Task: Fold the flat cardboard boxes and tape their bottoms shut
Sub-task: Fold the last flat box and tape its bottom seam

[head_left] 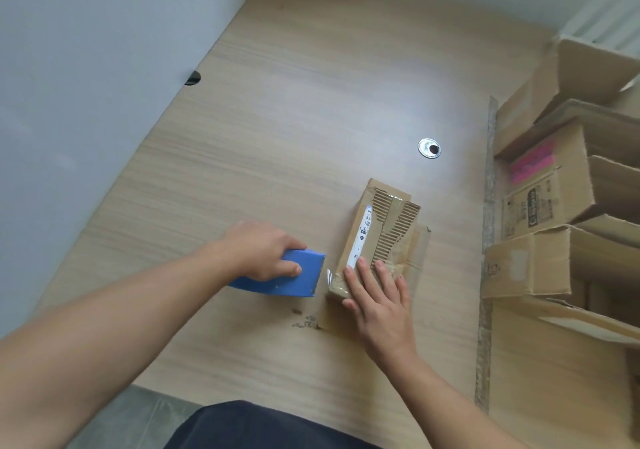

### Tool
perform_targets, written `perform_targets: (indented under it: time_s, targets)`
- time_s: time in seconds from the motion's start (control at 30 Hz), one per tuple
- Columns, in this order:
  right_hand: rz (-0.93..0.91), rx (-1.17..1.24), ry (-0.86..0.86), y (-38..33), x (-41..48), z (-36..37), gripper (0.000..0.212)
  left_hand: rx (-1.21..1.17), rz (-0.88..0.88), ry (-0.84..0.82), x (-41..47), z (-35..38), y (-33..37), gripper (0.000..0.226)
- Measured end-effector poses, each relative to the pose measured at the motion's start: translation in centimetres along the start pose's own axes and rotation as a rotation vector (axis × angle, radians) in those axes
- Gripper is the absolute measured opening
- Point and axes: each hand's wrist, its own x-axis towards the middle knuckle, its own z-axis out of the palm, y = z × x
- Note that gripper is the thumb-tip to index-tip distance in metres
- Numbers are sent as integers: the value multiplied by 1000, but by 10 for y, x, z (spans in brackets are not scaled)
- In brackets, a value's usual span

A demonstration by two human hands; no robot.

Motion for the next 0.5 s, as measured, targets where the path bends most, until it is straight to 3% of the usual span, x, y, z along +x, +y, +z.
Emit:
perform_targets:
  time_s: [0.17, 0.3, 0.5]
  targets:
    - [55, 64, -55, -5, 0, -5, 51, 119, -93, 94, 5, 2, 46, 23]
    - [98, 153, -42, -8, 3, -6, 50, 195, -189, 119, 2, 6, 70, 26]
    - [225, 254, -114, -9, 22, -24, 50, 178, -198, 166, -1, 11, 83, 26]
